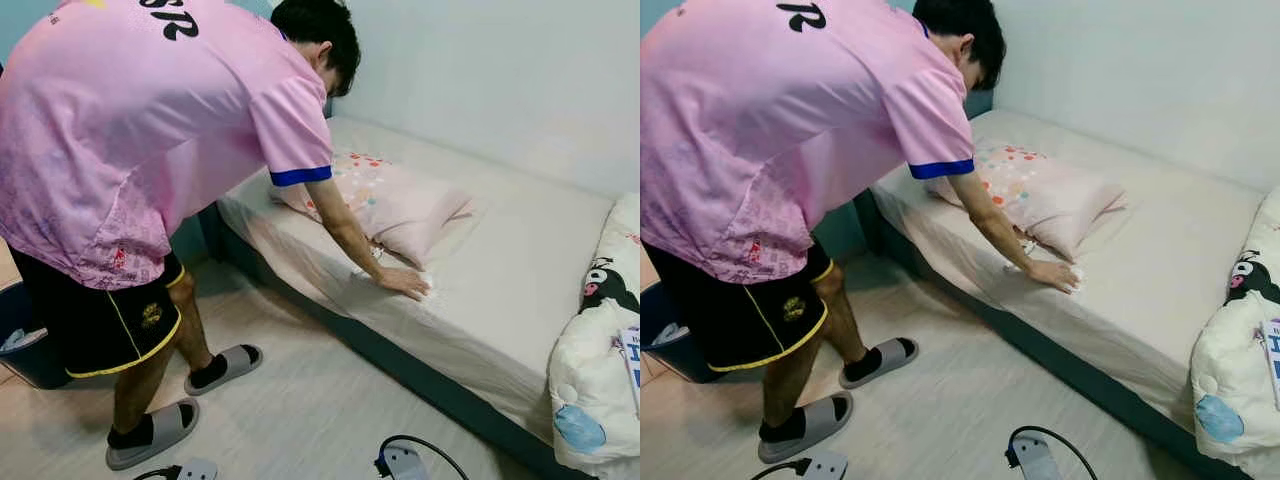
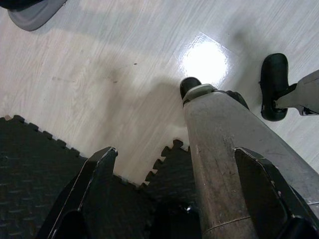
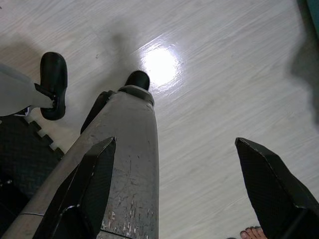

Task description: Clean up the room

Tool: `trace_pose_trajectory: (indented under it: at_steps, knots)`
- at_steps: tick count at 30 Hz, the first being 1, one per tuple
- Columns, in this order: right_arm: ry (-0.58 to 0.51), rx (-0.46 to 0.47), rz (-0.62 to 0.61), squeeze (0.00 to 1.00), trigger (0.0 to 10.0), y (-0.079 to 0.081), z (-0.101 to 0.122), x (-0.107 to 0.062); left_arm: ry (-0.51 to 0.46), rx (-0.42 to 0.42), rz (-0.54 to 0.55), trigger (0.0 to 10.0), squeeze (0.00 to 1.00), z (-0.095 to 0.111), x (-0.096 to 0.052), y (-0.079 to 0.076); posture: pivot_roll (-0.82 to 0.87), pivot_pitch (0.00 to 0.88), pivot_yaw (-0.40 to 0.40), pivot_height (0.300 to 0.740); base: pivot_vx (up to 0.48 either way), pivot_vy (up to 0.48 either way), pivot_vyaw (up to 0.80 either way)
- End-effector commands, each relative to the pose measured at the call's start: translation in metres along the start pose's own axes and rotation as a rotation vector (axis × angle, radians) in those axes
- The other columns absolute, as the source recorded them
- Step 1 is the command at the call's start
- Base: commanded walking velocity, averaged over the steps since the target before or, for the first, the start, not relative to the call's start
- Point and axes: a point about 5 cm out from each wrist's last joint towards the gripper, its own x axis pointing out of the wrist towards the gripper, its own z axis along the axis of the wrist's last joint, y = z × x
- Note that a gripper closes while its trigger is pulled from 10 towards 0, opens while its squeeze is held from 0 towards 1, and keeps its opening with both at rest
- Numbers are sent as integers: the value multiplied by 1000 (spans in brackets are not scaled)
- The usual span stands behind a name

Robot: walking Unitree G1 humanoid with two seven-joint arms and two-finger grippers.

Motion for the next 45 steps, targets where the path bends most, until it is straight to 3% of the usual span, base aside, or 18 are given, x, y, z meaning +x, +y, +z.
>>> trace_pose_trajectory:
  at_steps: [1, 23, 38, 45]
  knots:
    - [-3, 16, 1, 0, 10000, 2, 1, 0, 43, 13, -14, 10000, 0, -9, -1, -2, -66, 47, -10, 740, 0, 0, -488]
    - [5, 5, -2, 0, 10000, 1, 0, 0, 14, -20, -19, 10000, 0, -7, 0, -3, -64, 45, -14, 740, 0, 0, -706]
    - [4, 12, -1, 0, 10000, 1, 1, 0, -11, 17, -22, 10000, 0, -4, 0, -2, -64, 48, -13, 740, 0, 0, -718]
    - [-11, 12, 4, 0, 10000, 2, 2, 0, -21, 13, -14, 10000, 0, -3, -1, -2, -62, 46, -14, 740, 0, 0, 0]
